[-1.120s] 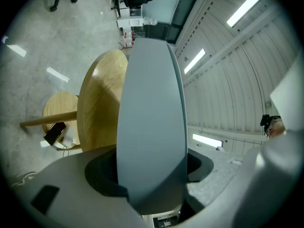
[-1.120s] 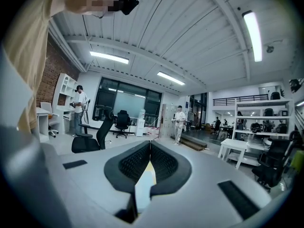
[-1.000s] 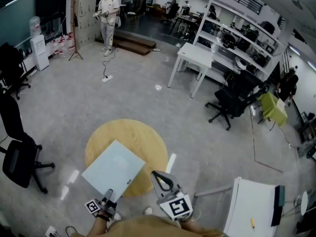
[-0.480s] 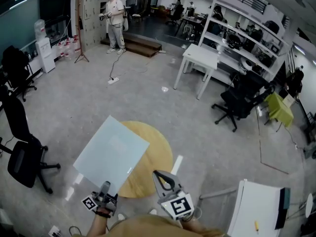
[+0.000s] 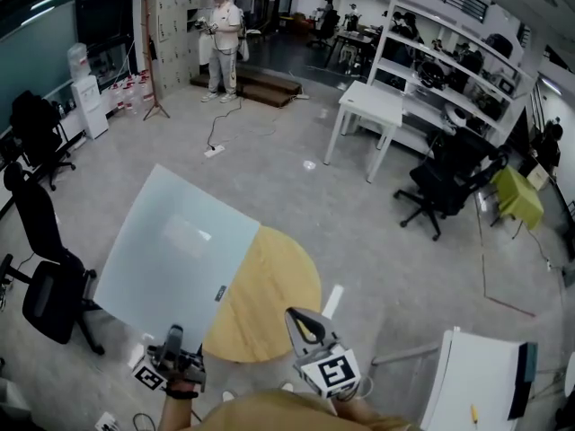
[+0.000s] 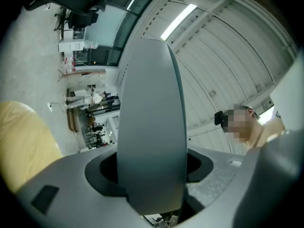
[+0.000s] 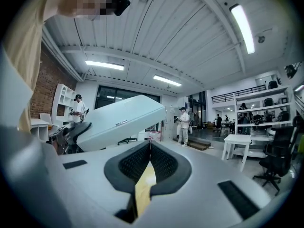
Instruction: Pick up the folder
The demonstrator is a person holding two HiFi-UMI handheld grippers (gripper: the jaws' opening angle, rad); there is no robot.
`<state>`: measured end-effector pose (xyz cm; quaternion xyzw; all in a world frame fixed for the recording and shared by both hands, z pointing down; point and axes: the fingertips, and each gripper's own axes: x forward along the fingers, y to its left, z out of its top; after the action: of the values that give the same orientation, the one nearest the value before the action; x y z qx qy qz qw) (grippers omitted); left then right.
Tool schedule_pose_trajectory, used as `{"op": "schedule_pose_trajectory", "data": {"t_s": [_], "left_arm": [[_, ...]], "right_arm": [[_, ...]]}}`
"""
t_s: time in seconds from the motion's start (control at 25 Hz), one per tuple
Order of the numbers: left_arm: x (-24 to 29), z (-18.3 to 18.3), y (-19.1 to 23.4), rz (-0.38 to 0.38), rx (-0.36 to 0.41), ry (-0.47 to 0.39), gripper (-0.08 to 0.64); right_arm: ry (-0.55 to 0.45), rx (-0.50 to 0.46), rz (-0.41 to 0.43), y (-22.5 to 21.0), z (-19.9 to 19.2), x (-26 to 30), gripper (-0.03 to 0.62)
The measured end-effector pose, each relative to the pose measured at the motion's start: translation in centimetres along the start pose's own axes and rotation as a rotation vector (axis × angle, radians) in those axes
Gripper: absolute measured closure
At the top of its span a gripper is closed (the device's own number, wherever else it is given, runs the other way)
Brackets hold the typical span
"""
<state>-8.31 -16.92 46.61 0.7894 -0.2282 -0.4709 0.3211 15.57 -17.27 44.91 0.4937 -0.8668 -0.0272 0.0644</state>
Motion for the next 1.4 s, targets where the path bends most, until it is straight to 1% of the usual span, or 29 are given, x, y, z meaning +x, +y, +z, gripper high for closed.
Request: {"op": "schedule_pose_trajectory", "data": {"t_s": [0.16, 0.36, 0.48, 0.64, 0.8, 0.96, 1.04, 1.24, 1.32, 1.4], "left_arm": [[1.2, 1.9, -2.1, 0.009, 0.082, -0.041, 0.268], [1.2, 4.3, -3.8, 0.049, 0.208, -0.072, 0.269], [1.1, 5.6, -4.8, 0.067, 0.253, -0.097, 0.268], [0.9, 6.4, -5.6, 0.080, 0.301, -0.117, 0.269], [0.9, 6.6, -6.0, 0.082, 0.318, -0.122, 0.269], [0.5, 6.9, -6.2, 0.082, 0.320, -0.138, 0.268], [0.4, 7.0, -6.4, 0.076, 0.310, -0.148, 0.269], [0.4, 6.8, -7.1, 0.047, 0.263, -0.181, 0.270], [0.2, 7.1, -7.4, 0.040, 0.261, -0.189, 0.270], [0.1, 7.4, -7.6, 0.039, 0.271, -0.191, 0.270]], "right_arm": [[-0.016, 0.016, -0.003, -0.6, 0.4, 0.1, 0.592], [-0.042, 0.035, -0.011, -1.1, 1.1, 0.4, 0.592], [-0.059, 0.047, -0.011, -1.5, 1.6, 0.4, 0.592], [-0.059, 0.098, -0.005, -2.0, 2.0, 0.4, 0.592], [-0.074, 0.097, 0.008, -2.2, 2.5, 0.8, 0.592], [-0.096, 0.062, 0.020, -1.5, 3.2, 1.5, 0.592], [-0.104, 0.048, 0.022, -1.3, 3.4, 1.7, 0.592], [-0.093, 0.050, 0.040, -1.2, 3.5, 1.8, 0.592], [-0.103, 0.045, 0.043, -0.8, 3.8, 1.9, 0.592], [-0.086, 0.048, 0.041, -0.7, 3.4, 1.9, 0.592]]}}
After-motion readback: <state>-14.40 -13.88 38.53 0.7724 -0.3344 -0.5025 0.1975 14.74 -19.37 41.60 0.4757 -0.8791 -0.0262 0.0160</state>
